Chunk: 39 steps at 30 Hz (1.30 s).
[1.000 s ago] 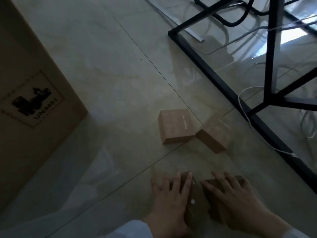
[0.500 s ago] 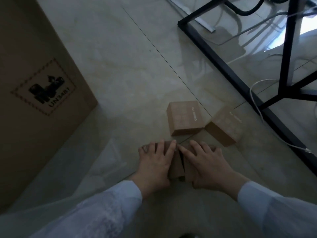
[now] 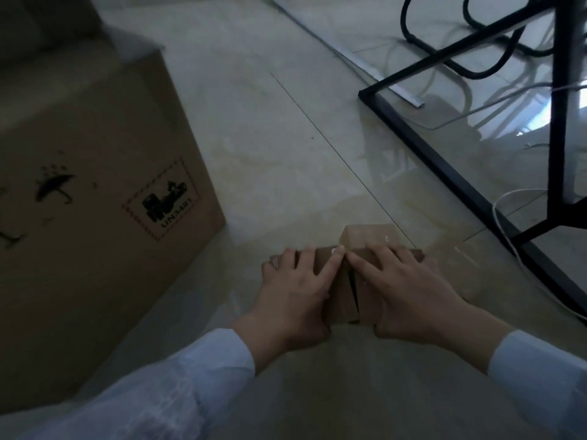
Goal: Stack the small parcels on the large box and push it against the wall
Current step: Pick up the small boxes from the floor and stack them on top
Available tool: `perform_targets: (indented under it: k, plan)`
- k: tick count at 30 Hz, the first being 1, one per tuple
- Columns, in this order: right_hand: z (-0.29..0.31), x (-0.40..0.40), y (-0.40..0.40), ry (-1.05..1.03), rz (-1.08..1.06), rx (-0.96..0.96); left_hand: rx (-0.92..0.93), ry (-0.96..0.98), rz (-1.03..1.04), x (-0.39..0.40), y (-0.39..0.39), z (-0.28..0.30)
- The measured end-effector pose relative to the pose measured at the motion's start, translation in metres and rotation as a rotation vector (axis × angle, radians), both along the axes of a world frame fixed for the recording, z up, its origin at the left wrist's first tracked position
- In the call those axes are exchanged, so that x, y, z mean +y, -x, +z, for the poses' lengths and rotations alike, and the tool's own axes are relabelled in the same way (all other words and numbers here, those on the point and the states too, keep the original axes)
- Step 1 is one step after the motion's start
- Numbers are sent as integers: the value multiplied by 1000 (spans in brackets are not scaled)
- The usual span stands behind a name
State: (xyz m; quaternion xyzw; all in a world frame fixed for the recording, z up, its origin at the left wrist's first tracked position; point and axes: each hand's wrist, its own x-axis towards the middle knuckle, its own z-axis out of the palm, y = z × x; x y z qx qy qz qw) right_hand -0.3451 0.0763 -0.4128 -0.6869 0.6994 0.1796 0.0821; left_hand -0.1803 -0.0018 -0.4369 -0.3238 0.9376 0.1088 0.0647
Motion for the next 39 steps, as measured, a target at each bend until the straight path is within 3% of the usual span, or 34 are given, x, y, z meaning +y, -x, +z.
perform_targets:
  k: [6,11,17,22,27,32,39]
  plan:
    - [127,-55,-17,184,97,81,126,216,55,-46,-24,130]
    - [245,-87,-57,483,260,58,212,416,165,-56,-83,256]
    - [320,-108,-153,534,548,-25,174,486,385,-41,-192,332]
    - [321,-117,-246,374,761,-113,92,430,650,-34,-286,337]
    - [291,-137,-302,216,835,-159,22,331,829,-64,-337,306]
    - [267,-157,-321,188,843,-148,-13,221,847,-97,-361,282]
    - [257,-176,-332,42,865,-120,73,98,878,-140,-372,264]
